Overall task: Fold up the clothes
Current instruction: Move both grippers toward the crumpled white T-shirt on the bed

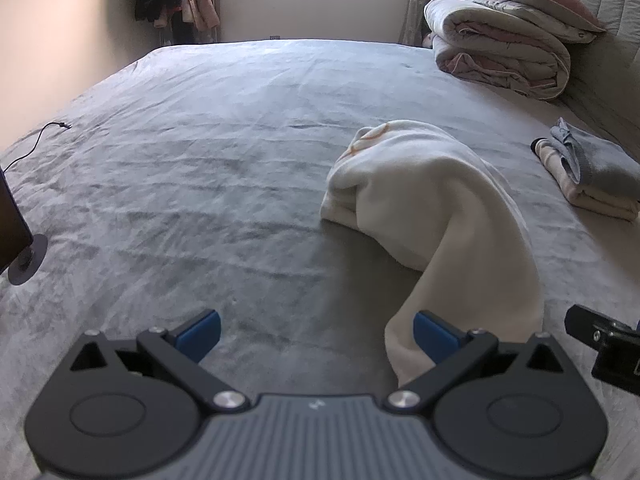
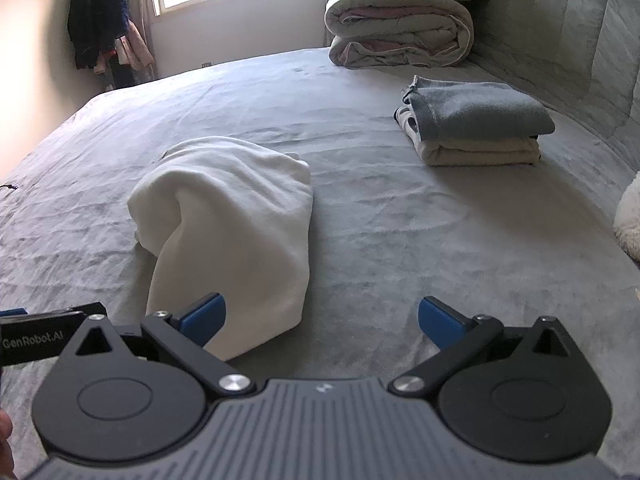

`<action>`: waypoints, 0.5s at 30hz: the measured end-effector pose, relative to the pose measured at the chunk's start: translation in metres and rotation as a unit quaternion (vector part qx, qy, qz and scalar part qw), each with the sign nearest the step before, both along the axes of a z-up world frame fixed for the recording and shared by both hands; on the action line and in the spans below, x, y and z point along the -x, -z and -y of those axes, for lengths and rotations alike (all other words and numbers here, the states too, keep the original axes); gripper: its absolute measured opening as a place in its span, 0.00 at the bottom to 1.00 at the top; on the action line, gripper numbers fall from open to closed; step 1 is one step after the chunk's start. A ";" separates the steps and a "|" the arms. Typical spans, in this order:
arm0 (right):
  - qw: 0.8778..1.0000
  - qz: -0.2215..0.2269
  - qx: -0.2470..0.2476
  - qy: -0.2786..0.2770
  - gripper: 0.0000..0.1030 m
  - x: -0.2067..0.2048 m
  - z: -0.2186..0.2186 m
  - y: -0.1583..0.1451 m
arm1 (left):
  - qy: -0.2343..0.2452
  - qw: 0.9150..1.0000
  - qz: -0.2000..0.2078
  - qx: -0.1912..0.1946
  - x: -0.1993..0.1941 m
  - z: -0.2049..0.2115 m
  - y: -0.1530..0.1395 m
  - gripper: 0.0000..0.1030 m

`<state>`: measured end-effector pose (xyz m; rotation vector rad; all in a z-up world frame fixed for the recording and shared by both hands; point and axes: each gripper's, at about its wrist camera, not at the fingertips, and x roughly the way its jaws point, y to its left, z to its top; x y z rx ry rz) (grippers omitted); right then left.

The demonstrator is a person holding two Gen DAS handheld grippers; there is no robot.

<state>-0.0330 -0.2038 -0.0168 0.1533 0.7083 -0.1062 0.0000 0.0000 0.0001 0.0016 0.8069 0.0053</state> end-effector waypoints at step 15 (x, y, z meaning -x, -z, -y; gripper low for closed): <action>1.000 -0.004 0.001 -0.001 1.00 -0.003 -0.001 0.002 | -0.001 1.000 -0.005 -0.006 -0.001 0.000 0.001 1.00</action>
